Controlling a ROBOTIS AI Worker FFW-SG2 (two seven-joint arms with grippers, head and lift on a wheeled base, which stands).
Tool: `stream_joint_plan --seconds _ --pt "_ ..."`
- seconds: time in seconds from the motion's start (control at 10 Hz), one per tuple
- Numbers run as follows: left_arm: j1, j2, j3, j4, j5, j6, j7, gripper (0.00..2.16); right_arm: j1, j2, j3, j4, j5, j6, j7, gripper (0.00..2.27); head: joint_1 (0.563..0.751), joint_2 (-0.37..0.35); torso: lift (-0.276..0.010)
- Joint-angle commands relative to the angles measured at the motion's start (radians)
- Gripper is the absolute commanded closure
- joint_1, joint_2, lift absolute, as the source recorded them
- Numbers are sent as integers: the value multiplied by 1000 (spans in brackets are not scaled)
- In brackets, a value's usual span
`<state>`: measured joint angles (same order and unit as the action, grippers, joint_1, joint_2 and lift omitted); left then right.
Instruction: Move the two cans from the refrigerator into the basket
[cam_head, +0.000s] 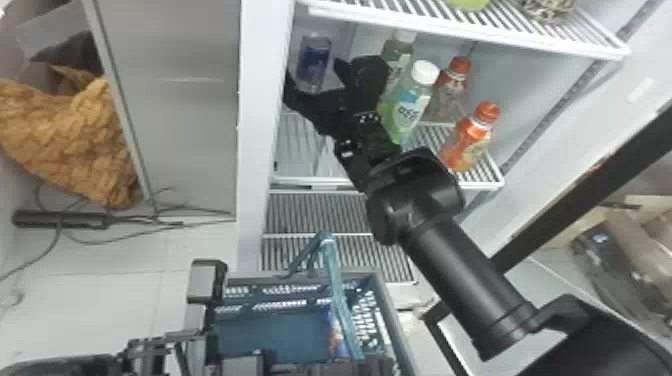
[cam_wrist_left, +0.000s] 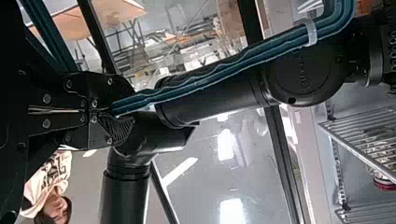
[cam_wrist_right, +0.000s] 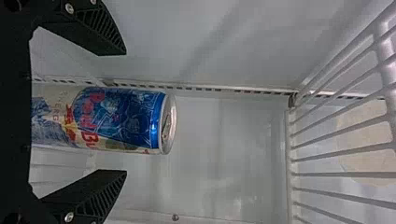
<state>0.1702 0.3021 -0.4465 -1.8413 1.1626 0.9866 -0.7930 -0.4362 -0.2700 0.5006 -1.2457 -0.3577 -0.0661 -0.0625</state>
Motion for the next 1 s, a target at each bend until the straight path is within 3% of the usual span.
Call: stream_joint_plan --seconds 0.0,0.1,0.2,0.9 --pt "-3 -1 -2 2 0 0 0 1190 -11 0 8 12 -5 7 -3 358 695 -267 -276" --pt "-3 -1 -2 2 0 0 0 1190 -15 0 16 12 -9 12 -6 889 695 -266 -276" --pt "-3 -1 -2 4 0 0 0 1190 -18 -2 22 12 -17 12 -8 1056 695 -266 -276" --pt "6 -1 8 4 0 0 0 1190 26 -18 4 -83 -21 14 12 1056 695 -249 -276"
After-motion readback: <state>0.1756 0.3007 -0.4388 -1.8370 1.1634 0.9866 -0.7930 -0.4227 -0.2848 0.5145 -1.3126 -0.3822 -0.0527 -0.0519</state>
